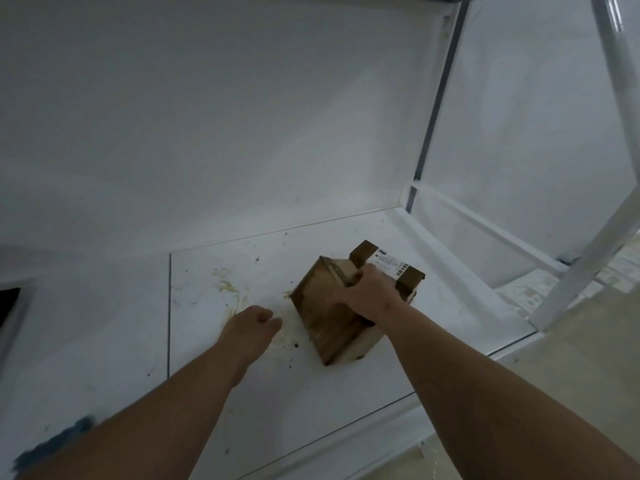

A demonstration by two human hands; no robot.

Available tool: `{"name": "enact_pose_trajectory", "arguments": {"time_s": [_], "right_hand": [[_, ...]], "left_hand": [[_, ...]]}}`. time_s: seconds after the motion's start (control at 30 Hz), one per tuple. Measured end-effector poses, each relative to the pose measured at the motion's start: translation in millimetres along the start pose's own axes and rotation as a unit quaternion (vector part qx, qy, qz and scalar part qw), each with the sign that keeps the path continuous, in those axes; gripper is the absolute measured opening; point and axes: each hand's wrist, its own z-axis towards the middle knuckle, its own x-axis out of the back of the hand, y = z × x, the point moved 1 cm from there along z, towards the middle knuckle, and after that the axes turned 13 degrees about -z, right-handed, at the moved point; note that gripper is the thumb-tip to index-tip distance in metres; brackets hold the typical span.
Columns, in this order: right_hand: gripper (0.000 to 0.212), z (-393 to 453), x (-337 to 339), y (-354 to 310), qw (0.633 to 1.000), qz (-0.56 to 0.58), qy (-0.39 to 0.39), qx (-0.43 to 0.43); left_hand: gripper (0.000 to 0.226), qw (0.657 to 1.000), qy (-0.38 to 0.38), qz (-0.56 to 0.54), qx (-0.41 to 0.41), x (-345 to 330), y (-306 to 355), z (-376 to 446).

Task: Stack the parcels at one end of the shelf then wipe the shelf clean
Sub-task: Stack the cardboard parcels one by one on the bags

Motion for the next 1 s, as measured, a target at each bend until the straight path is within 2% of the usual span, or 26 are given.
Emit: {"name": "enact_pose_trajectory", "arguments": {"time_s": [0.07, 0.1, 0.17, 0.23, 0.3, 0.5, 0.63, 0.83, 0.93, 1.0], "right_hand": [[0.111, -2, -6, -17, 0.988, 0.144, -0.061, 0.002], [0.114, -5, -9, -24, 0.972, 0.214, -0.095, -0.008], [0.099, -11, -14, -38, 0.942, 0.297, -0.155, -0.014], [0.073, -15, -24, -50, 0.927, 0.32, -0.196, -0.005], [0.057, -22, -35, -62, 0.911, 0.344, -0.228, -0.016], [0.05, -37, -64, -89, 0.873, 0.384, -0.301, -0.009], [0.048, -47, -73, -112, 0.867, 0.395, -0.303, 0.012], [0.027, -65, -82, -136, 0.86, 0.44, -0.257, 0.027], [0.032, -73, -88, -141, 0.853, 0.465, -0.235, 0.028], [0.043, -75, -93, -143, 0.851, 0.475, -0.219, 0.034]], "left_hand": [[0.05, 0.998, -0.009, -0.065, 0.017, 8, 1, -2], [0.053, 0.994, -0.015, -0.105, 0.031, 12, 0, -4], [0.055, 0.978, -0.026, -0.199, 0.065, 22, -1, -8], [0.052, 0.951, -0.034, -0.289, 0.104, 34, -4, -13], [0.048, 0.928, -0.04, -0.346, 0.132, 48, -7, -17], [0.044, 0.891, -0.014, -0.418, 0.178, 93, -27, -24], [0.054, 0.864, 0.012, -0.466, 0.191, 115, -38, -27], [0.051, 0.81, 0.002, -0.545, 0.216, 131, -41, -32], [0.046, 0.795, -0.001, -0.568, 0.212, 135, -45, -34], [0.041, 0.79, 0.003, -0.579, 0.201, 134, -46, -36]]}}
